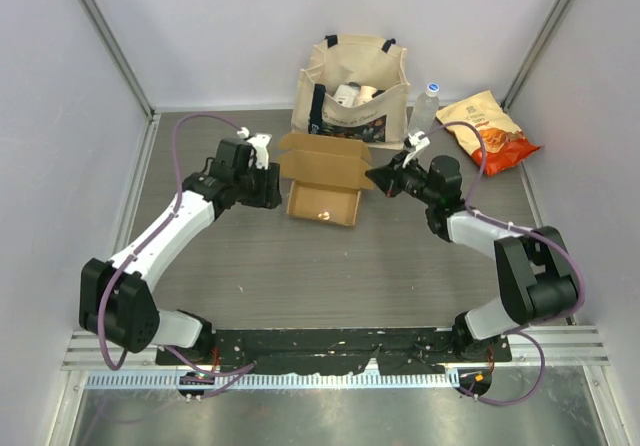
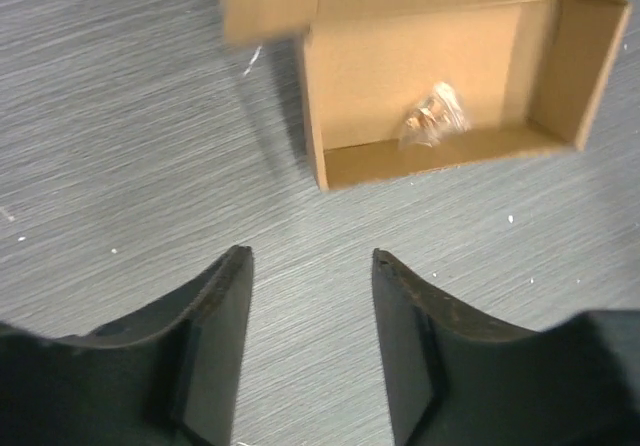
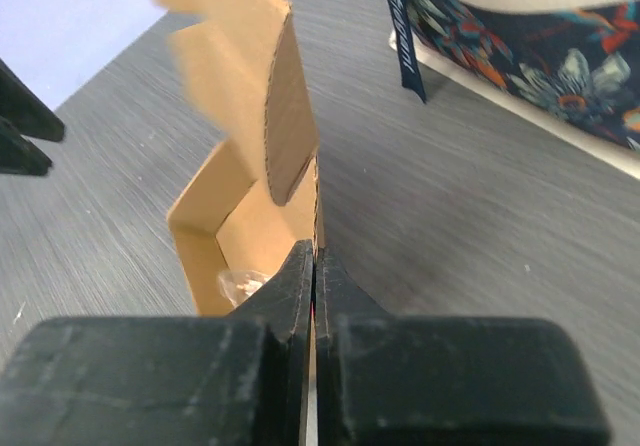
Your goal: Fold the paper box
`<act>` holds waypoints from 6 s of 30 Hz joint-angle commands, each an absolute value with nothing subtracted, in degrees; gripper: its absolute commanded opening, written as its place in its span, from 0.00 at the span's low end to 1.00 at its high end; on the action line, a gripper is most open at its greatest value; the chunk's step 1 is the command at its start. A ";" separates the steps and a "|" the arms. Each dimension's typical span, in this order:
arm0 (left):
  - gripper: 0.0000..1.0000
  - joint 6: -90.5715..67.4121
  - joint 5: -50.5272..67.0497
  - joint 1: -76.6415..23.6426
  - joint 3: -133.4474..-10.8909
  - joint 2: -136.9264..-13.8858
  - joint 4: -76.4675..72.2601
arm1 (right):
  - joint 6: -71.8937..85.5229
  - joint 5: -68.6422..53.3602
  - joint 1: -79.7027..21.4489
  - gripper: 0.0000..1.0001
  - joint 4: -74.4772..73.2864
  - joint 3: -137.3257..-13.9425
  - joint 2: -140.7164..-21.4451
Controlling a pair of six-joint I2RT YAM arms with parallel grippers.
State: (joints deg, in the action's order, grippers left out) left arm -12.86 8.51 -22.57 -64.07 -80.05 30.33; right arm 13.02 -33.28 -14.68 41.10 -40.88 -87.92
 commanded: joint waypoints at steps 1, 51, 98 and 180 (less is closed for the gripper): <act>0.57 -12.13 3.87 -22.41 -61.79 -73.48 24.10 | 8.79 -25.23 -15.03 0.01 37.80 -36.83 -80.35; 0.40 -24.09 15.04 -18.98 -50.63 -87.02 -15.93 | 9.06 -29.62 -14.85 0.01 33.76 -39.72 -85.52; 0.00 -19.16 -40.88 -48.96 -43.77 -87.72 -30.33 | 20.83 29.80 -37.35 0.08 24.17 -36.04 -76.21; 0.70 -36.83 -20.75 -53.97 -32.95 -43.95 12.72 | 27.42 -2.29 -31.38 0.59 1.50 -38.93 -70.58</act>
